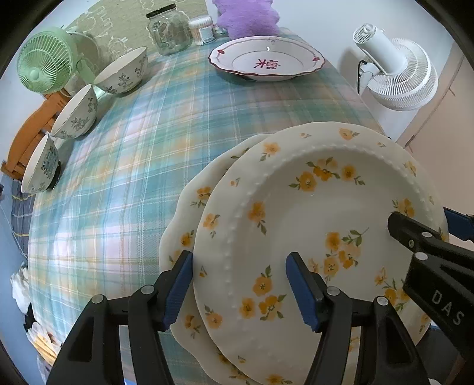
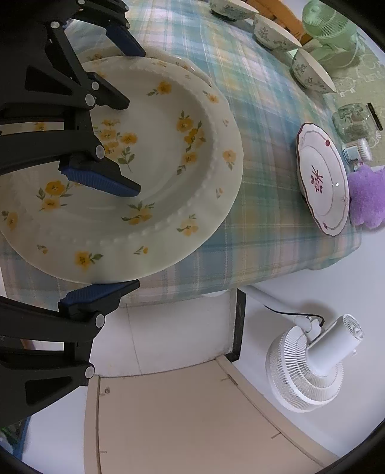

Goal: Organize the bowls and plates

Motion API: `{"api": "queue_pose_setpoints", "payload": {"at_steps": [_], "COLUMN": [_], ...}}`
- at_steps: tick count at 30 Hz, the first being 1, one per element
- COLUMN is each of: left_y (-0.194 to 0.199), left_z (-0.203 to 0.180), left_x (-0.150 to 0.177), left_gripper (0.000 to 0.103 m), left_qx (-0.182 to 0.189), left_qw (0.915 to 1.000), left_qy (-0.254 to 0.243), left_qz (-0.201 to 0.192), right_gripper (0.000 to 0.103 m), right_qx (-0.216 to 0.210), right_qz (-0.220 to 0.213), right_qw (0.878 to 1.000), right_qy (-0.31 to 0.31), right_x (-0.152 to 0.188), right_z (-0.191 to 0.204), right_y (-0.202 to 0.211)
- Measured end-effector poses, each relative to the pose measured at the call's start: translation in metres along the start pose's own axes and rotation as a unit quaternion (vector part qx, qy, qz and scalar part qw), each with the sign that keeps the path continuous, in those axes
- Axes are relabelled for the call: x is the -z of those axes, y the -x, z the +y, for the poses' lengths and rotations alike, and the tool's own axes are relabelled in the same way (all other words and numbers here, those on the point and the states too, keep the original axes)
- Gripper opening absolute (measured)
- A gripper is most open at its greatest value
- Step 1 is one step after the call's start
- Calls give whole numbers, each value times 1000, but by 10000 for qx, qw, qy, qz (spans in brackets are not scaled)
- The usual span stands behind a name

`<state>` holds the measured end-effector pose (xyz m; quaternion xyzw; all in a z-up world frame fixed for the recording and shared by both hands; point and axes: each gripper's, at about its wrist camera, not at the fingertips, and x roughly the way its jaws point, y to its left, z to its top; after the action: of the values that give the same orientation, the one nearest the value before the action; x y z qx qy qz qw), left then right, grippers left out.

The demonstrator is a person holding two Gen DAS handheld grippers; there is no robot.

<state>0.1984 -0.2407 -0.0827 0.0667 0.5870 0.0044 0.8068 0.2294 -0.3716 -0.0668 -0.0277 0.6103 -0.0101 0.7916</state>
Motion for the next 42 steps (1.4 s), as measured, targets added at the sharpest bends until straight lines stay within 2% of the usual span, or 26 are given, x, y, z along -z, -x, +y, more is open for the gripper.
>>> {"api": "queue_pose_setpoints", "payload": {"at_steps": [5,7,12,28,36,38,40,42], "left_y": [6,8,10,14,22,28,33,40], "left_z": [1,0,2,13,18,20,22,28], "left_x": [2,3,4,13,12,12,12,11], "left_gripper": [73,74,76,81,82,82,82,83], "left_qx": [129,166,197,101,412,479,550,634], "left_qw": [9999,9998,9997,9998,9991,9988,9984,9977], "left_qy": [58,73,148,145,115,30,-12,-28], "left_qz": [-24,-33,-34,125,52,-42,-132,-225], "right_gripper": [59,49,41,41,46,53,67,69], "right_qx": [15,46,175,63,-124,-215,-232,-222], "right_qz": [-144,-220,-245,27,6,-155,-336,-537], "right_qw": [9999,9997,9994,9998,9999,9996,9992,9983], "right_qy": [37,99,153,211,-22,-14,-13,-19], "right_x": [4,5,3,12,9,8,8,8], "right_z": [-3,-2,-1,15,10,13,18,25], "right_y": [12,17,16,6,13,22,32,43]}}
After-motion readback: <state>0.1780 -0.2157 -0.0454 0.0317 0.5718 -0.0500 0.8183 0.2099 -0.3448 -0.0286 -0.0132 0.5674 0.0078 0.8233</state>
